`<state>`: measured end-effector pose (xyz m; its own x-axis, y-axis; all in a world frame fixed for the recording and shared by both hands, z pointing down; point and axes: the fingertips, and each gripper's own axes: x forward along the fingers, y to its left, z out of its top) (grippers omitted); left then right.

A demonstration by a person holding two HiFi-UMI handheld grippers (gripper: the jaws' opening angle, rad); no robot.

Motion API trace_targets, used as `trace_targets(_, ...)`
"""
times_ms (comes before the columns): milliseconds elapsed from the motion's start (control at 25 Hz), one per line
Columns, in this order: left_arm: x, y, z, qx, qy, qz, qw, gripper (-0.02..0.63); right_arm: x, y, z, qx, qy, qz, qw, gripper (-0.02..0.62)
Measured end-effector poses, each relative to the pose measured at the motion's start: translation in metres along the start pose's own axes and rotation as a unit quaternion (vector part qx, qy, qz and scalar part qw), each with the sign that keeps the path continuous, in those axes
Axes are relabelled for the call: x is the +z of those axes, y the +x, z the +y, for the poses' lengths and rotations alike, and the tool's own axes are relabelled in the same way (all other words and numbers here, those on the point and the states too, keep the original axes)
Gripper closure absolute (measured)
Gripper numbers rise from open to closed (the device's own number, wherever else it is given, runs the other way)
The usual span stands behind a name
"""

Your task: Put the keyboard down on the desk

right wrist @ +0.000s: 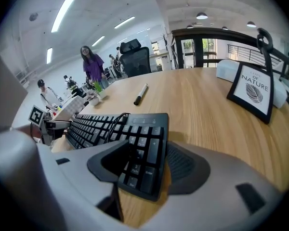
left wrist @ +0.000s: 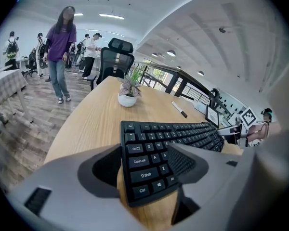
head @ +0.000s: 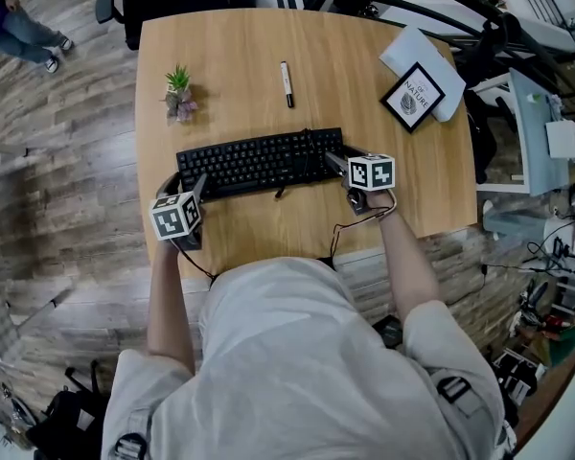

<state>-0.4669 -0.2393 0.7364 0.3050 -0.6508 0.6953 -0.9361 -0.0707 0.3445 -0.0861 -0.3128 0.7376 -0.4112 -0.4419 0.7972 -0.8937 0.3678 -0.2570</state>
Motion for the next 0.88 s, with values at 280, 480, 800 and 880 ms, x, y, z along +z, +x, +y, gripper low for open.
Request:
trace_targets(280, -0.002, 0.001, -0.001, 0.005, 0.014, 0.008, 0.9999, 0.308, -0.005, 0.007, -0.006, -0.005, 0.003, 0.008, 1.0, 0.347)
trace_targets(480, 0.002, -0.009, -0.004, 0.01, 0.024, 0.001, 0.9997, 0.31, 0.0, -0.002, -0.008, -0.027, 0.001, -0.034, 0.999, 0.285)
trace_targets(800, -0.003, -0.028, -0.05, 0.027, 0.041, -0.034, 0.9982, 0.495, -0.018, -0.025, -0.004, -0.051, -0.052, -0.055, 0.996, 0.464)
trace_targets(880, -0.008, -0.026, -0.071, 0.016, 0.031, -0.042, 0.9985, 0.565, -0.028, -0.029, -0.002, -0.044, -0.053, -0.055, 0.996, 0.516)
